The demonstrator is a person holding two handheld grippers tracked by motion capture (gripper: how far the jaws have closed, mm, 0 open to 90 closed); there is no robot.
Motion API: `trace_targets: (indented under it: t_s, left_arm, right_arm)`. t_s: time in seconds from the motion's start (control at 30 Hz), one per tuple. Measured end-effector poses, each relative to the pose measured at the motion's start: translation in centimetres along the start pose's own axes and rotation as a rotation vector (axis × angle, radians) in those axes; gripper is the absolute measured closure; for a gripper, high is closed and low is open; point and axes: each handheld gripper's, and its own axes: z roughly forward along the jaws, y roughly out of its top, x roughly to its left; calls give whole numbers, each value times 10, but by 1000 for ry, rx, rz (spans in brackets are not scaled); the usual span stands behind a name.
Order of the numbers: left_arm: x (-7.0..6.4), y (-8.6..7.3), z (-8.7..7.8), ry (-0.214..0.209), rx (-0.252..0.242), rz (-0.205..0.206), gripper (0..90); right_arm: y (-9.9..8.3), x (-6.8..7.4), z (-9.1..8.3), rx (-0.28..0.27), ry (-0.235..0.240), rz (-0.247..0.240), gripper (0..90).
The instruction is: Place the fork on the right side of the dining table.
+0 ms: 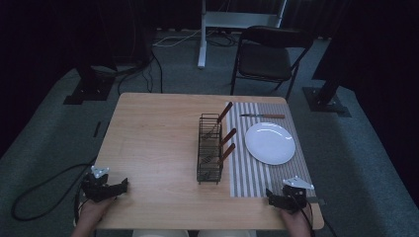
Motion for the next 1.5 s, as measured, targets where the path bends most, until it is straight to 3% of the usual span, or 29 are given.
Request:
trace_targets:
  t_s: [0.8,0.93,1.23,1.5]
  left_arm:
    - [0,-1,0,5,-3,-5,2]
    - [0,-1,0,4,-3,-5,2]
    - [0,-1,0,5,-3,-5,2]
    - [0,-1,0,4,-3,-5,2]
  right_arm:
    - [9,1,-2,85,18,-12,129]
    - [10,4,-4,94,47,-13,131]
    - [26,20,-12,67,166,-36,142]
    - [42,38,-19,47,214,-69,161]
